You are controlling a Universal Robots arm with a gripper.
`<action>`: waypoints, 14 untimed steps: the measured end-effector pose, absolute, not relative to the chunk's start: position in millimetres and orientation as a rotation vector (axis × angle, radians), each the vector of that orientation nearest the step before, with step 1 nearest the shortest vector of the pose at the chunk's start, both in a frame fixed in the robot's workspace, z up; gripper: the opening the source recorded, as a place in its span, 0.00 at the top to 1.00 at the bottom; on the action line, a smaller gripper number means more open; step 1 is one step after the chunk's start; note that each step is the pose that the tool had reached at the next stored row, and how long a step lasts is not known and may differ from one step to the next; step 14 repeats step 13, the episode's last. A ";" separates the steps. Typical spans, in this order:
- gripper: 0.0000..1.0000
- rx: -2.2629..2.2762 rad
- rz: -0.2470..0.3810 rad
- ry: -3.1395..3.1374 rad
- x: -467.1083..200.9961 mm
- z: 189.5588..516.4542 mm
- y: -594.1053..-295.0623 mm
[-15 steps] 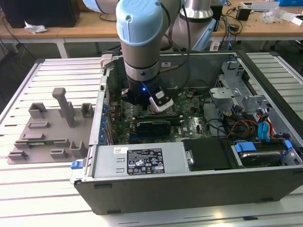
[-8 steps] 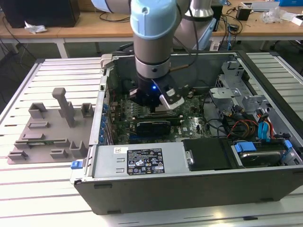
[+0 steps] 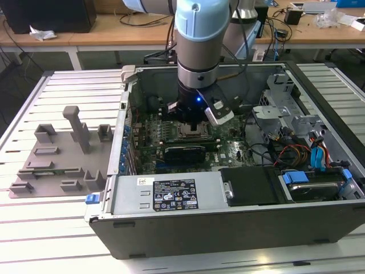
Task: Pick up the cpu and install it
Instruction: 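Install the second cpu locking lever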
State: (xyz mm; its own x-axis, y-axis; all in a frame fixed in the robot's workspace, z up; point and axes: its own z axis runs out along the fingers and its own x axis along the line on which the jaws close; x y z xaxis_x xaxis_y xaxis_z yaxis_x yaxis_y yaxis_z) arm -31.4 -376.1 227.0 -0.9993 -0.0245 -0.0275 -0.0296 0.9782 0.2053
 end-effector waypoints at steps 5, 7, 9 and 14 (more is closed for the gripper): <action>0.89 -0.042 0.319 3.100 -31.4 243.4 -366.4; 0.89 -0.042 0.316 3.100 -31.3 244.3 -366.4; 0.89 -0.042 0.315 3.101 -31.4 244.4 -366.4; 0.89 -0.042 0.312 3.101 -31.4 244.4 -366.4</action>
